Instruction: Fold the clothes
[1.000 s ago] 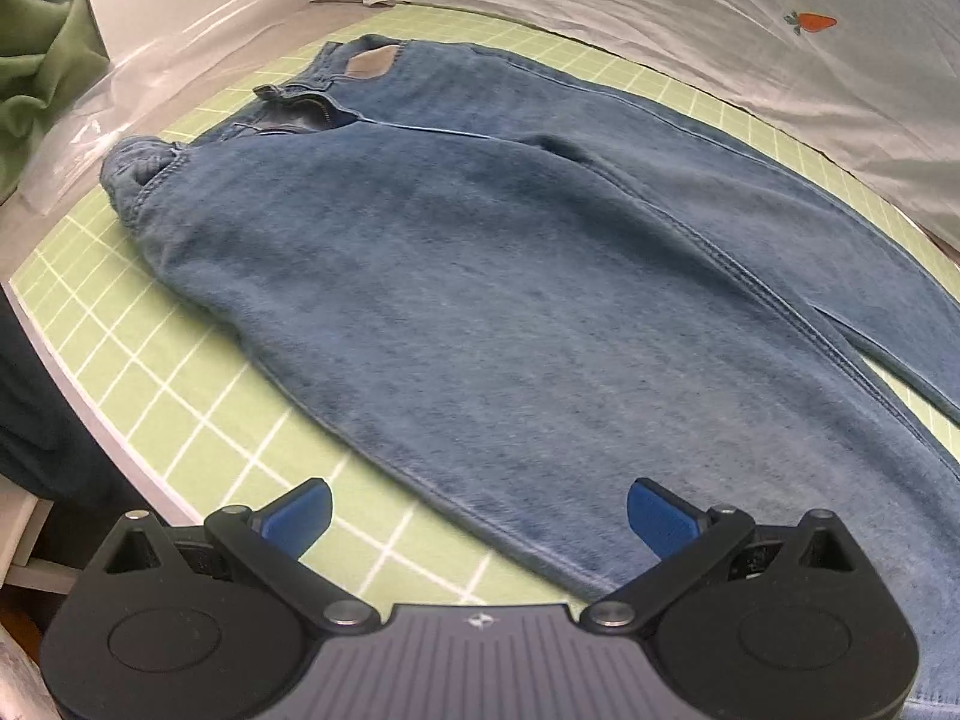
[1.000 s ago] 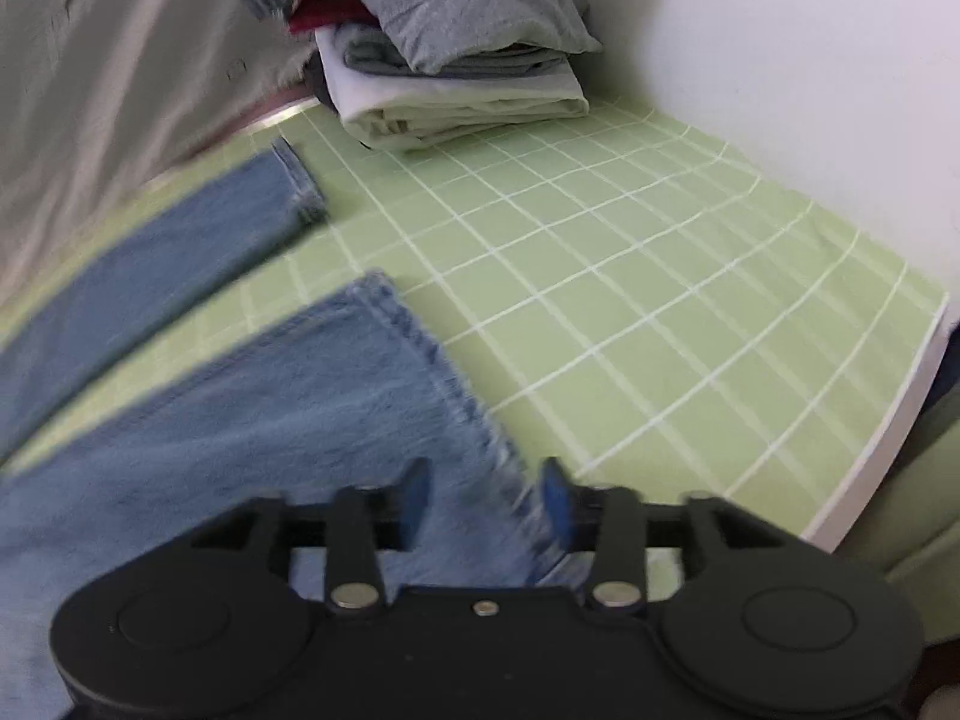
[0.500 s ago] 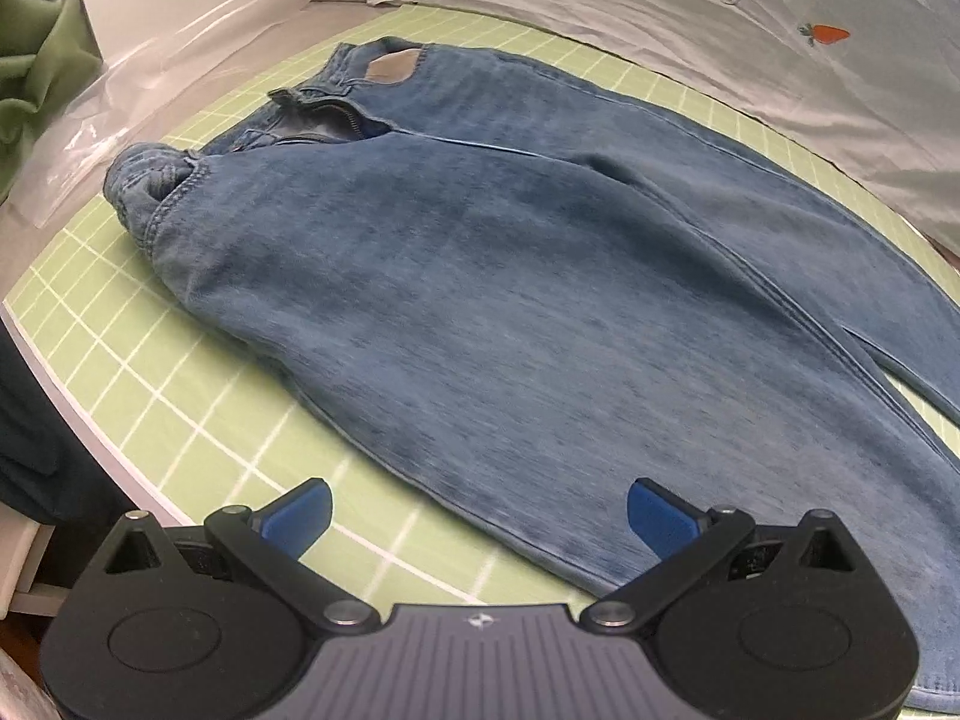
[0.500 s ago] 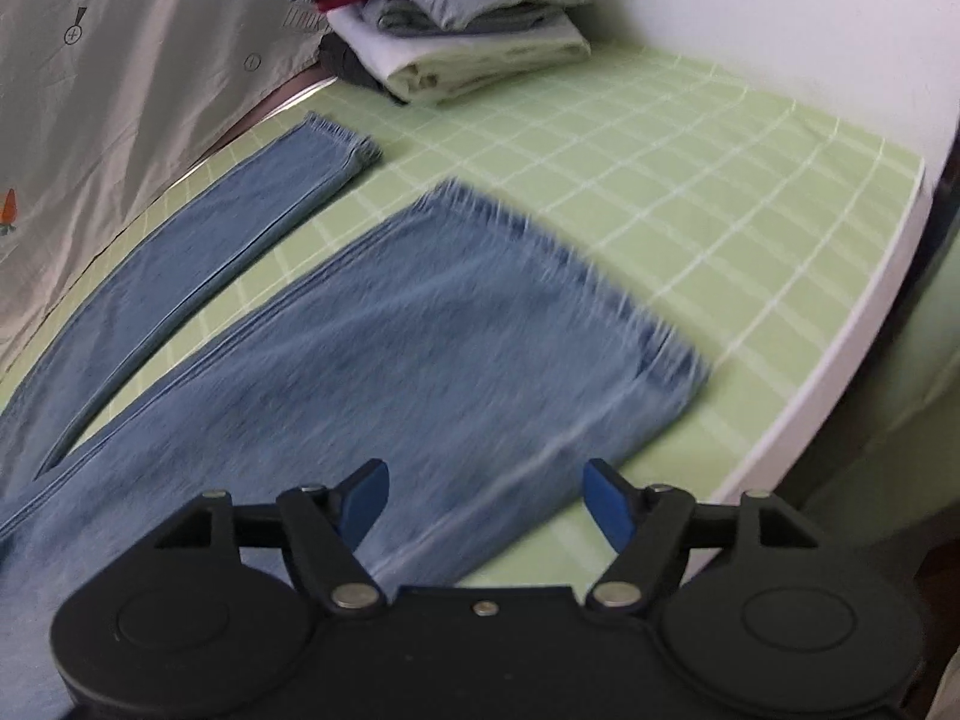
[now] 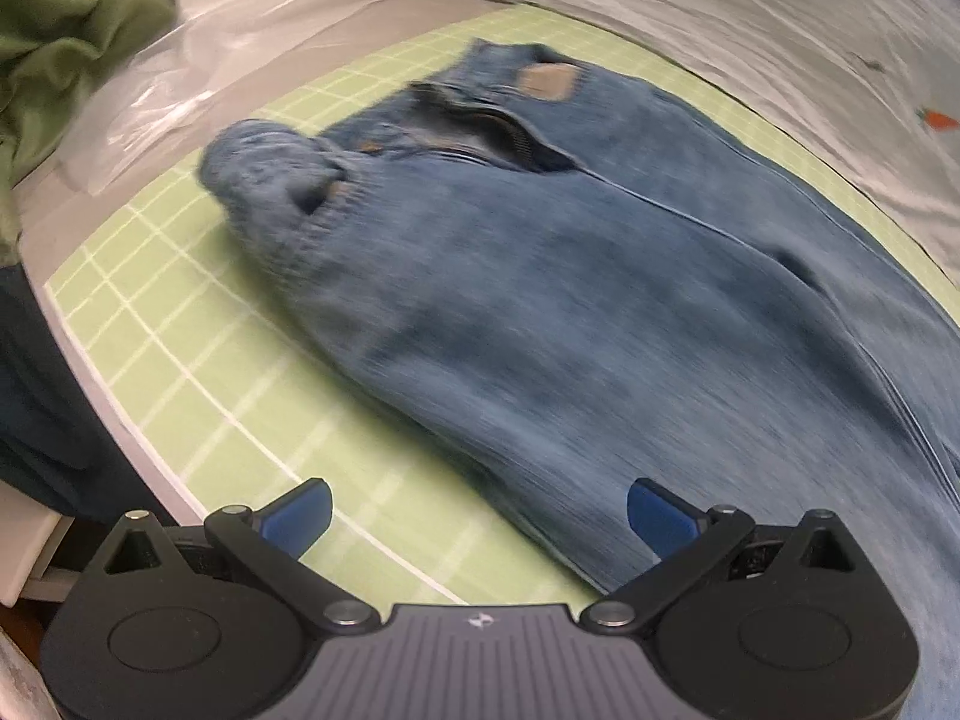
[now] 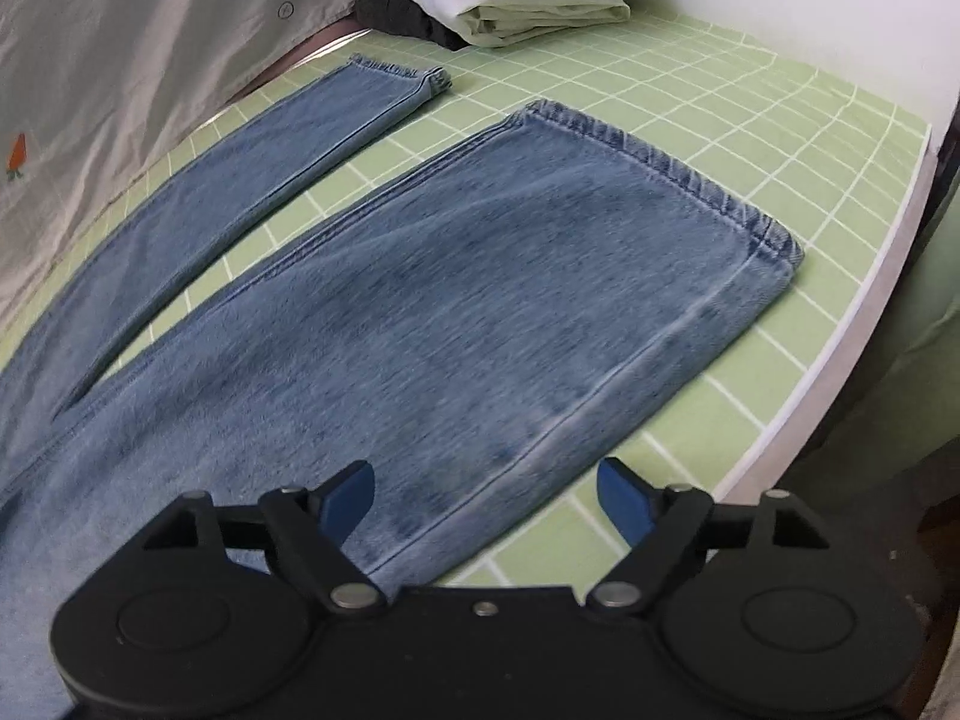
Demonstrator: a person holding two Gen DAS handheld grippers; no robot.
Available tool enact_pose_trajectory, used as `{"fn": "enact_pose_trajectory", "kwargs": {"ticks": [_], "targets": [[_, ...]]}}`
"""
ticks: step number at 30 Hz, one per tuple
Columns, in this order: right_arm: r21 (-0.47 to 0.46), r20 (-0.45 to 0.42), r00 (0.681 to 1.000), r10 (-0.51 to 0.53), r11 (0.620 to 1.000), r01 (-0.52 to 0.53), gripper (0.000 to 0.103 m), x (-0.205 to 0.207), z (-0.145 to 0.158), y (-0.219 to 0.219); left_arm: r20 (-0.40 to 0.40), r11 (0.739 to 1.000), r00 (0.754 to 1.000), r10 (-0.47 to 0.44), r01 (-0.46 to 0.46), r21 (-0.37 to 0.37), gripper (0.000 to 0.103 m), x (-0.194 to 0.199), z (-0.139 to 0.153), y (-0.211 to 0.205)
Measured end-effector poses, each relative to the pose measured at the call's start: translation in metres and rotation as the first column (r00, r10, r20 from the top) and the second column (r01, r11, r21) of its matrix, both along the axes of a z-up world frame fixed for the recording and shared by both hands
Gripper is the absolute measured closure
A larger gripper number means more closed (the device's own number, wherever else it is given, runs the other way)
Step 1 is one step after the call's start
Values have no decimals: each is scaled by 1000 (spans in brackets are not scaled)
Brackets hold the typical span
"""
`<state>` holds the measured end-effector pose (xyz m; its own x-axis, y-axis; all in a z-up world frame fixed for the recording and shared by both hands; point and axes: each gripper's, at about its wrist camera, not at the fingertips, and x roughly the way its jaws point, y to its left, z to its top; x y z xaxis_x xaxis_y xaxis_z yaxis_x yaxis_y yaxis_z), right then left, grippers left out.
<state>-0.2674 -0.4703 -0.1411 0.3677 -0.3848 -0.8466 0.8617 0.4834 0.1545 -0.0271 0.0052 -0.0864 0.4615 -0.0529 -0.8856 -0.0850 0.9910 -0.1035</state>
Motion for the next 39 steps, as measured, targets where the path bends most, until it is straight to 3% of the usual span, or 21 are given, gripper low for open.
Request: {"fn": "enact_pose_trajectory", "kwargs": {"ticks": [6,10,20,22,24,26,28,29,30,31,34,36,39], "targets": [[-36,-42,998,-49,998,48,12,13,-4,8,36,992,992,122,-122,-24,0,30,1,47],[-54,-57,994,-99,994,96,6,21,-7,10,47,976,979,199,-194,-97,0,53,-1,78],[-105,-80,972,-221,972,212,3,34,-11,5,54,944,957,284,-269,-192,2,99,-3,108],[-110,-79,965,-250,964,241,3,32,-11,-3,55,940,955,290,-274,-204,11,101,-4,109],[-114,-74,955,-288,954,279,5,29,-10,-11,45,932,952,304,-287,-222,27,102,-5,110],[-123,-72,943,-325,941,315,16,26,-9,-19,32,923,949,313,-297,-244,45,101,-8,110],[-130,-66,936,-347,933,337,41,22,-5,-28,36,924,947,319,-302,-233,53,100,-7,107],[-129,-59,933,-356,929,347,49,20,-3,-33,39,927,949,314,-298,-226,62,100,-7,105],[-126,-50,932,-359,928,351,67,18,-2,-37,41,930,951,307,-290,-223,72,100,-5,103],[-124,-44,934,-354,930,347,92,16,-1,-41,45,932,952,304,-287,-220,73,100,-3,100],[-112,-14,945,-326,940,323,98,12,-1,-50,66,939,951,302,-285,-193,80,100,6,93],[-108,16,947,-319,942,319,99,10,5,-54,78,929,941,329,-308,-205,86,99,17,92],[-130,121,943,-309,937,324,100,8,39,-52,133,922,930,341,-304,-238,88,93,57,91]]}}
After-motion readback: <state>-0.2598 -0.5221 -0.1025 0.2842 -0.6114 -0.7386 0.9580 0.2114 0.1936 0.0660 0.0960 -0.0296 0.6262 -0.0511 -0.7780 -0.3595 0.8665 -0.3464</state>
